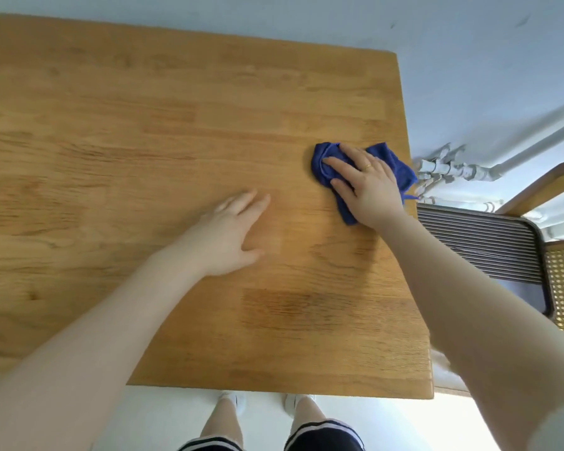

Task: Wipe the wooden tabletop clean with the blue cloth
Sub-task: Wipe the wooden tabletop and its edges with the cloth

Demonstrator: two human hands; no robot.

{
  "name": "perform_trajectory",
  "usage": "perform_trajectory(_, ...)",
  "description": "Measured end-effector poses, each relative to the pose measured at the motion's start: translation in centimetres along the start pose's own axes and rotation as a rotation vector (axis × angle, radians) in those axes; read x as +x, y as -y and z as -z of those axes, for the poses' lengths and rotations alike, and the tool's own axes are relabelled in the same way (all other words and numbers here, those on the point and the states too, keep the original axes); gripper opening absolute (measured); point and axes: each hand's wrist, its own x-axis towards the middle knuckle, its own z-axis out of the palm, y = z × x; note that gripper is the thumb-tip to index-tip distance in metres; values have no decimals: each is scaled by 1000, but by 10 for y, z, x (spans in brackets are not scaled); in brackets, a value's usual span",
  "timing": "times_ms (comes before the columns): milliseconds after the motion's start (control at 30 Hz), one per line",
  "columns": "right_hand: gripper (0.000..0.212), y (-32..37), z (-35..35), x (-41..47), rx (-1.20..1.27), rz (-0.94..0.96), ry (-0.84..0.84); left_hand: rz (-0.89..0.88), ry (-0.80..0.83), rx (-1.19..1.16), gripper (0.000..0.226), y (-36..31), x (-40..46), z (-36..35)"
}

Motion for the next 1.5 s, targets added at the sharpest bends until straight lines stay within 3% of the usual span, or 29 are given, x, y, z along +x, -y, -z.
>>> perform_trajectory(100,43,2,-5,-29,26,22,-34,5,25,68,87,-12,2,-9)
perform_trajectory(267,37,-18,6,-83,55,235,13,50,67,82,88,-46,16,-9)
perform_trajectory(500,51,-52,17,-33,66,42,22,169,42,131,102,-68,23,-21)
perform_trajectory(700,41,-41,14,-127,85,374,77,224,55,140,101,-75,20,-26)
perform_trajectory(833,39,-52,22,-122,78,488,148,232,42,164,100,-78,19,-24)
perform_trajectory(1033,42,-53,16,-59,78,171,1,259,39,136,100,-73,24,-27)
perform_trajectory(1267,35,-19,13,-166,132,434,108,280,-5,6,100,-76,18,-35)
perform_trajectory(1367,36,-24,21,-158,106,507,141,277,-42,-120,99,-84,13,-29)
perform_trajectory(1433,39,-30,21,-133,69,407,102,227,-100,-180,93,-88,4,-31)
perform_trajectory(1500,43,-26,18,-109,57,178,33,172,-138,-182,86,-85,-12,-40)
